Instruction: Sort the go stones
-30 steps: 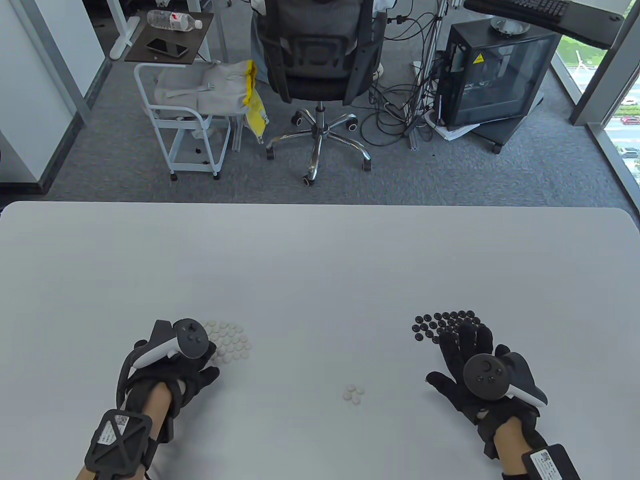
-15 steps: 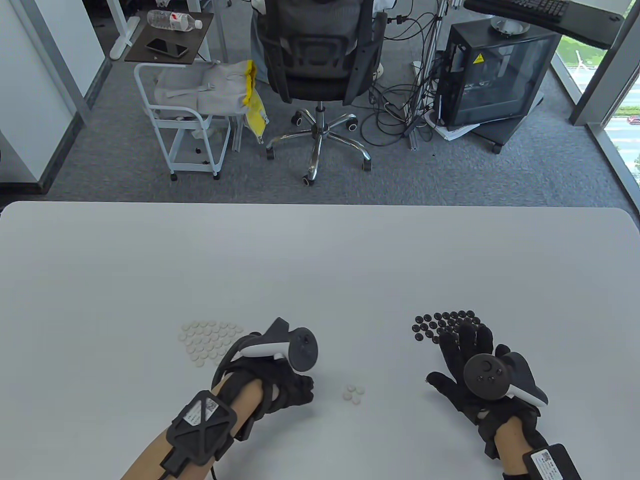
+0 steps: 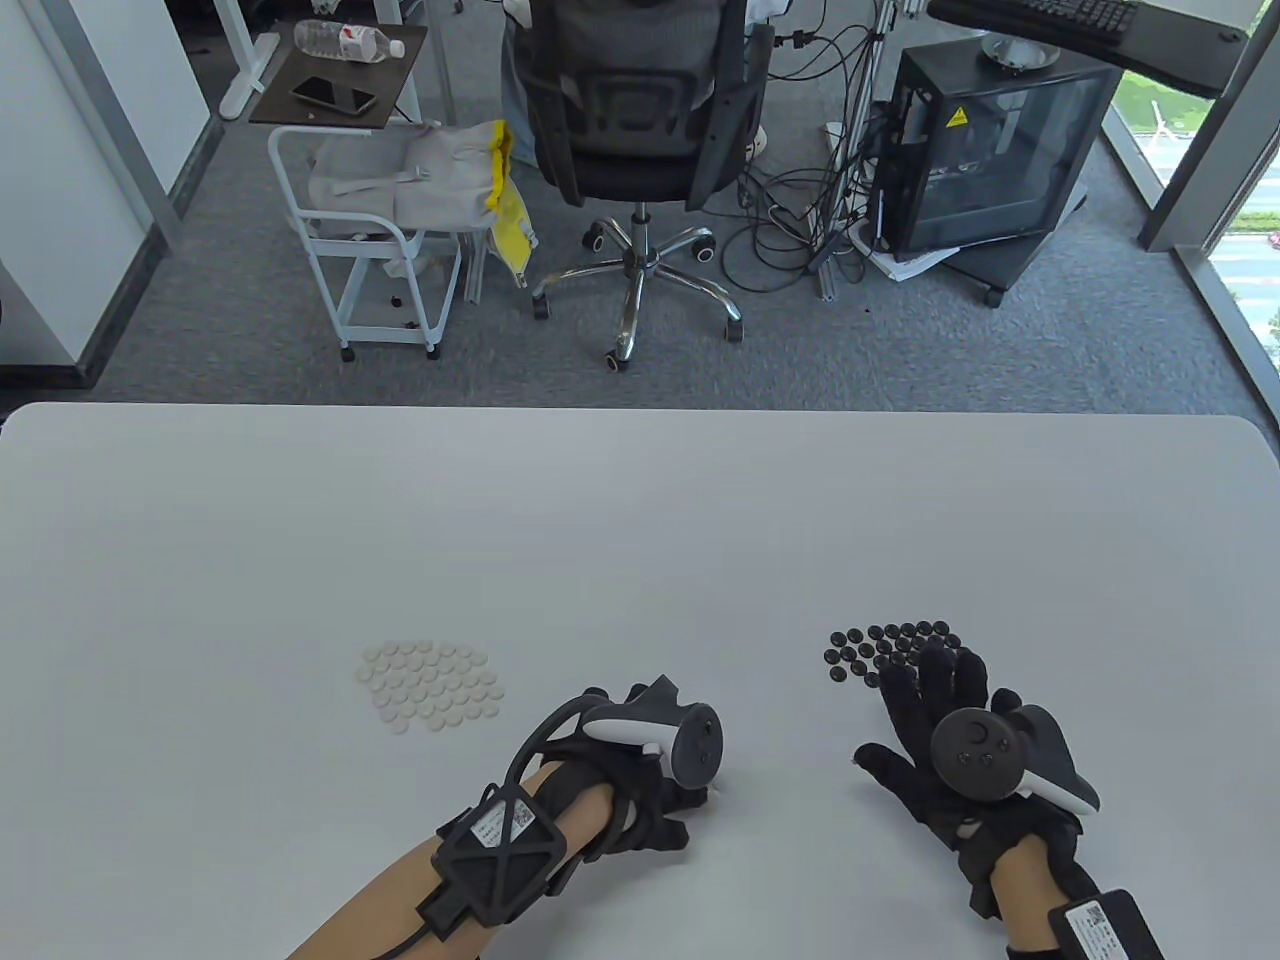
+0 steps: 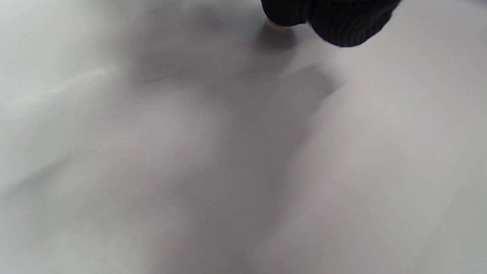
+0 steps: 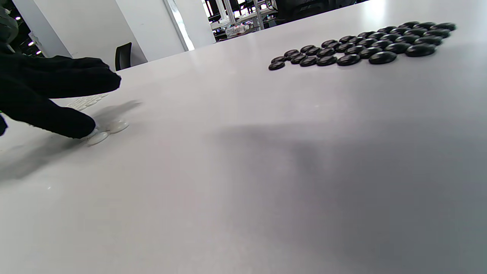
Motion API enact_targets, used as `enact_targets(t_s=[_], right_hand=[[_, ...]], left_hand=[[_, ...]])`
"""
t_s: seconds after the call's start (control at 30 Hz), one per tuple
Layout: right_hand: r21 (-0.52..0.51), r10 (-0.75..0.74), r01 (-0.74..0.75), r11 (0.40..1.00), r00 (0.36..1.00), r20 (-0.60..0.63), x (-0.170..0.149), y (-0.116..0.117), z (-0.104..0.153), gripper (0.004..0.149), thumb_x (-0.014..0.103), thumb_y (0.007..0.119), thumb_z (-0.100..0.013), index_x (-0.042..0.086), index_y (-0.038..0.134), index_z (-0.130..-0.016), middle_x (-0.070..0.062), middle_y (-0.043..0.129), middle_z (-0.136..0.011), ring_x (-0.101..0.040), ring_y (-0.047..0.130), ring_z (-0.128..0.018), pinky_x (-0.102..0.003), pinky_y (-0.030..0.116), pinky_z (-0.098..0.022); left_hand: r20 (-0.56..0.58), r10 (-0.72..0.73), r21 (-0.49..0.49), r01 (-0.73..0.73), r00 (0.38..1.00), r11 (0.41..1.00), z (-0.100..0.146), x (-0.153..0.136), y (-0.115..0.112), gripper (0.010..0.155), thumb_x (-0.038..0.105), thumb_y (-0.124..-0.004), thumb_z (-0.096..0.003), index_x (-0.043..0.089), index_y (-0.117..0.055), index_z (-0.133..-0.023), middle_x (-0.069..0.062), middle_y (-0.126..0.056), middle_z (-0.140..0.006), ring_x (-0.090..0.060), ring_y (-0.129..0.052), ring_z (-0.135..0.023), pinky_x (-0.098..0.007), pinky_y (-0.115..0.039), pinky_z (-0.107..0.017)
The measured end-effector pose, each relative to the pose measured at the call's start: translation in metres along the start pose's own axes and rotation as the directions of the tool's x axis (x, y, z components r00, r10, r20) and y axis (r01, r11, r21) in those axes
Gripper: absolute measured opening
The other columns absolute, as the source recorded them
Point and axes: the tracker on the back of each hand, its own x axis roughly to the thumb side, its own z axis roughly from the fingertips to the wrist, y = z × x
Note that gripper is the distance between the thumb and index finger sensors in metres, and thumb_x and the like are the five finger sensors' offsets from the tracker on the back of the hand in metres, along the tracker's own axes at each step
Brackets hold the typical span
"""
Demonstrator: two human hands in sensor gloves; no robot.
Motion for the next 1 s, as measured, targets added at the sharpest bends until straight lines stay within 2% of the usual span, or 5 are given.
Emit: enact_targets(t_s=[0.17,0.27,0.47,0.63,1.0], right_hand=[[0.003,0.004,-0.004,1.000,1.000,-0.001,-0.001,0.000,0.001,0.085,0.051,0.049,-0.064,-0.007,0.018,-0.117,-0.048,-0.005,-0.106,-0.070,-0.010,-0.086,-0.090,0.006,-0.050],[0.007,0.006,-0.006,1.000,1.000,-0.006,-0.002,0.000,0.001,0.085,0.051,0.049,-0.064,-0.007,0.018,-0.117,-0.048,-0.005,-0.106,-0.070,-0.010,-0.086,-0.090,0.006,-0.050],[0.017,0.007,-0.007,1.000,1.000,-0.014,-0.002,-0.001,0.001,0.085,0.051,0.050,-0.064,-0.007,0.018,-0.117,-0.048,-0.005,-0.106,-0.070,-0.010,-0.086,-0.090,0.006,-0.050],[0.045,0.011,-0.010,0.999,1.000,-0.021,-0.002,0.004,-0.004,0.085,0.051,0.050,-0.064,-0.007,0.018,-0.117,-0.048,-0.005,-0.106,-0.070,-0.010,-0.086,-0.090,0.006,-0.050],[0.047,0.005,-0.005,0.999,1.000,-0.016,0.002,0.005,-0.005,0.085,0.051,0.050,-0.064,-0.007,0.018,-0.117,-0.048,-0.005,-0.106,-0.070,-0.010,-0.086,-0.090,0.006,-0.050]], left_hand=[[-0.072,0.099,0.013,-0.098,0.993,0.995,0.031,-0.044,-0.025,0.060,0.050,-0.062,-0.0568,0.034,-0.048,-0.113,-0.024,0.009,-0.110,-0.054,0.015,-0.091,-0.081,-0.003,-0.052],[-0.168,0.166,0.028,-0.164,0.972,0.986,0.057,-0.082,-0.048,0.061,0.051,-0.062,-0.0565,0.033,-0.048,-0.114,-0.024,0.010,-0.110,-0.054,0.015,-0.091,-0.081,-0.003,-0.052],[-0.316,0.330,0.087,-0.319,0.890,0.944,0.101,-0.152,-0.088,0.061,0.050,-0.062,-0.0561,0.033,-0.050,-0.113,-0.023,0.010,-0.109,-0.054,0.015,-0.091,-0.081,-0.003,-0.051],[-0.358,0.437,0.129,-0.419,0.825,0.899,0.109,-0.187,-0.096,0.063,0.051,-0.058,-0.0542,0.034,-0.046,-0.114,-0.023,0.014,-0.108,-0.053,0.018,-0.090,-0.081,0.000,-0.050],[-0.357,0.492,0.158,-0.468,0.794,0.870,0.096,-0.201,-0.084,0.067,0.051,-0.055,-0.0527,0.035,-0.038,-0.115,-0.024,0.018,-0.105,-0.054,0.020,-0.089,-0.081,0.001,-0.050]])
